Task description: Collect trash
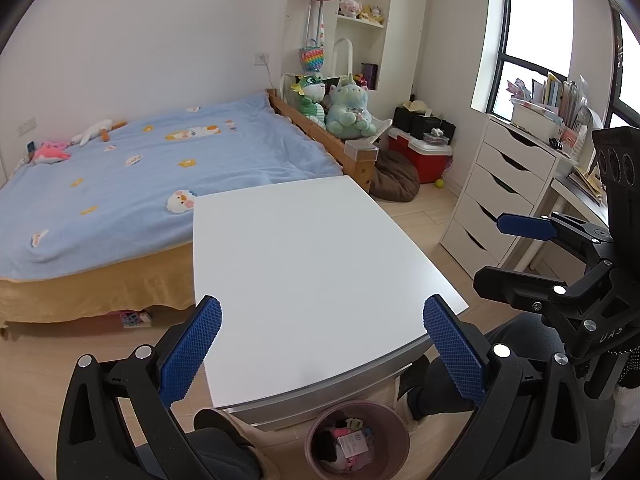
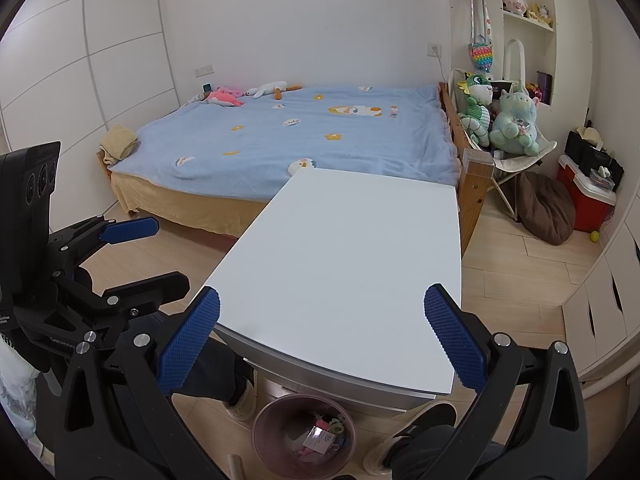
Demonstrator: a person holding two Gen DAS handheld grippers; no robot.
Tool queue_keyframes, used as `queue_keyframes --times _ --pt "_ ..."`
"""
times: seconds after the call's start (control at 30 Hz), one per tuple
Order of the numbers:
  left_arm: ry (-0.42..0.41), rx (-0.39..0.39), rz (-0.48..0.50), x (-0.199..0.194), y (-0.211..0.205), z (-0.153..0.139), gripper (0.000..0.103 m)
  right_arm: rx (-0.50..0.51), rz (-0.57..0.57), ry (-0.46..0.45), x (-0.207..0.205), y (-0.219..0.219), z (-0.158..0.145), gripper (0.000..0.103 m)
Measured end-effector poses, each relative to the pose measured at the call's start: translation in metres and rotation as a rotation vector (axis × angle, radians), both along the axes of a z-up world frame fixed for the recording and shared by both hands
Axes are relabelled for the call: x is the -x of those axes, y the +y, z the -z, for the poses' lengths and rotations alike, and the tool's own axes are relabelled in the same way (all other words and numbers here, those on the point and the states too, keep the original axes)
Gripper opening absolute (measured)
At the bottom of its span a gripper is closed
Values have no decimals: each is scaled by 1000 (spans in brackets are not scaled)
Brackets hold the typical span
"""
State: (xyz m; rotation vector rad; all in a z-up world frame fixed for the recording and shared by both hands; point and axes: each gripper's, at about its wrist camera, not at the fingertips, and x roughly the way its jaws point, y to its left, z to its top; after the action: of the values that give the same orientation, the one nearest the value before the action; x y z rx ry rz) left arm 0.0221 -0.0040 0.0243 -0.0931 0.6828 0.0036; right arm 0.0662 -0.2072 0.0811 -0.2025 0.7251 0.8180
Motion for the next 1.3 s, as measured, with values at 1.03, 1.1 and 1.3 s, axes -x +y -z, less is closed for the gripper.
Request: queue_keyframes --times 1.03,1.1,1.3 --pt "8 5 0 -1 0 1 97 2 -3 6 3 0 5 100" --pt "8 6 -1 -1 0 1 97 2 -3 5 3 0 5 100" --pt "8 5 -1 -1 0 2 97 2 -3 5 3 0 4 100"
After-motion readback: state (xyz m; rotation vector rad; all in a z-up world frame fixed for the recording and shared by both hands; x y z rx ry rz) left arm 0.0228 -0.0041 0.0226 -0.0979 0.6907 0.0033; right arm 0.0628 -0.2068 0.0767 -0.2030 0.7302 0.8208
